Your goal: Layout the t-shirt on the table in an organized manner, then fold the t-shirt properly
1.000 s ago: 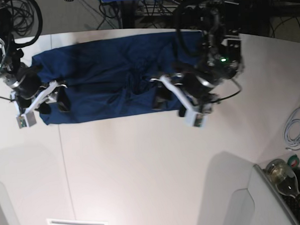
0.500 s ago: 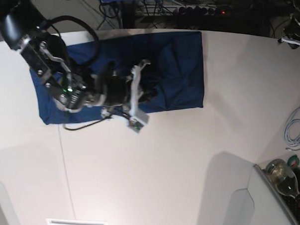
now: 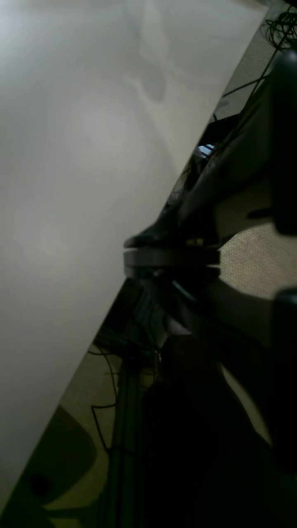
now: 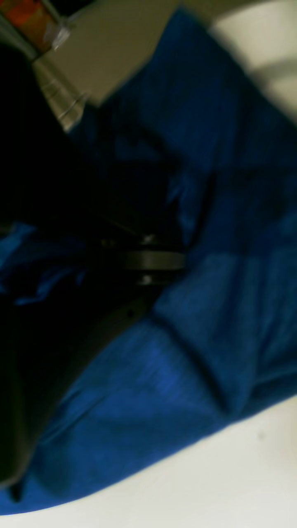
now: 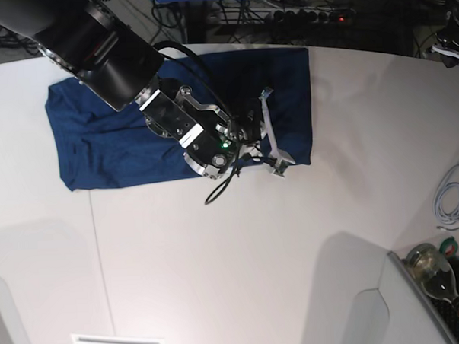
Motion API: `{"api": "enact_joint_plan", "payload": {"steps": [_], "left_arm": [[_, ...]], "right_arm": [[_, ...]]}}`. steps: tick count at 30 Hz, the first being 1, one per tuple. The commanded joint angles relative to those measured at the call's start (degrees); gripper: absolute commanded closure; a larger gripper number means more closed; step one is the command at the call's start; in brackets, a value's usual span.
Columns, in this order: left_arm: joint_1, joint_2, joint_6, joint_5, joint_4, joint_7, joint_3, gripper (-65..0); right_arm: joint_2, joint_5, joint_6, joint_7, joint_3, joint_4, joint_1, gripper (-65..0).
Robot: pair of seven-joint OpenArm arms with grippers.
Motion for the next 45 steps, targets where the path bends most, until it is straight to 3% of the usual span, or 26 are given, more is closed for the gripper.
{"api": "enact_joint_plan", "payload": {"steps": [1, 3, 10, 16, 27, 32, 36, 40, 45], "left_arm": [[0.32, -1.12, -0.17, -0.54, 0.67, -0.98, -0.35, 0.0], [0.32, -1.12, -0.17, -0.54, 0.67, -0.98, -0.35, 0.0], [-0.3, -1.29, -0.17, -0.54, 0.67, -0.98, -0.27, 0.0], [-0.65, -1.38, -0.17, -0.54, 0.67, -0.98, 4.22, 0.0], [-0.74, -1.03, -0.17, -0.89, 1.1, -1.06, 16.0, 0.0], [0.06, 2.75, -0.25, -0.97, 4.36, -1.06, 25.67, 0.0], [1.11, 6.97, -0.25, -0.97, 8.31, -1.06, 32.7, 0.0], [0.76, 8.29, -0.25, -0.97, 7.52, -1.24, 39.12, 0.0], [-0.65, 7.94, -0.08, -0.54, -1.97, -10.12, 42.55, 0.0]], "right_arm": [[-0.54, 0.14, -0.07, -0.68, 0.24, 0.82, 0.19, -0.2], [0.42, -0.04, -0.07, -2.44, 0.24, 2.75, -1.48, -0.2], [9.3, 0.05, -0.07, -8.77, 0.68, 21.21, -8.6, -0.2], [12.82, 0.05, -0.07, -10.44, 0.86, 25.17, -11.15, -0.2], [21.08, -0.04, -0.07, -11.76, 14.4, 35.19, -22.05, -0.2], [20.38, -0.04, -0.07, -15.19, 18.7, 45.74, -23.19, -0.2], [14.66, 0.05, -0.07, -16.86, 18.53, 43.72, -19.06, -0.2], [11.06, -0.04, 0.01, -15.98, 13.87, 37.21, -15.19, -0.2], [9.48, -0.04, 0.01, -12.02, 9.83, 29.91, -13.7, -0.2]]}}
